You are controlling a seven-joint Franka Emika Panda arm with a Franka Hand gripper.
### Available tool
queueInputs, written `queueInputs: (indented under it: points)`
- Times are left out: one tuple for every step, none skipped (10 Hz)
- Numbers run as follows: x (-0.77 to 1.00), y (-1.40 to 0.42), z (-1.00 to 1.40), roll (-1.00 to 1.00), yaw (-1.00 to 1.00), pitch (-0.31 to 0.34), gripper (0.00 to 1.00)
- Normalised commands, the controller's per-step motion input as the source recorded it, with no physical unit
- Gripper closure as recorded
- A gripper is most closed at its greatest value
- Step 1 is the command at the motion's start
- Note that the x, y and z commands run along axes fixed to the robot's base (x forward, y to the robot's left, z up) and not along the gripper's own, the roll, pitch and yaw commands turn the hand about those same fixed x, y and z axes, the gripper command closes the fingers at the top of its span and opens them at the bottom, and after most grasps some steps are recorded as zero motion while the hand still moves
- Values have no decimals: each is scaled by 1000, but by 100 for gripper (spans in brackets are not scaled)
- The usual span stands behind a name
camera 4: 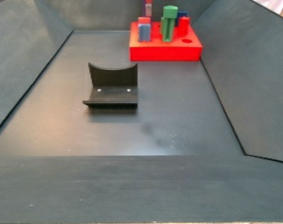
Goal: Pick up the rectangle object. Move up. Move to above the board. Insert the rectangle object.
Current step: Insert the rectangle object.
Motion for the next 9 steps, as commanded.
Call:
queueInputs:
  points:
    - [0, 0, -89, 33, 63, 0, 100]
    - [14, 0, -43, 26, 69, 3, 100]
    - [69, 0, -14, 23, 69, 16, 100]
    - [146, -31, 0, 16, 60, 11, 100]
    - [483, -129, 0, 0, -94, 0, 100]
    - [383, -51, 0, 0, -94, 10, 100]
    - [37, 0, 0, 13, 0, 16, 100]
    - [0, 0, -34, 27, 0, 11, 100]
    - [-126, 0, -80, 43, 0, 4, 100]
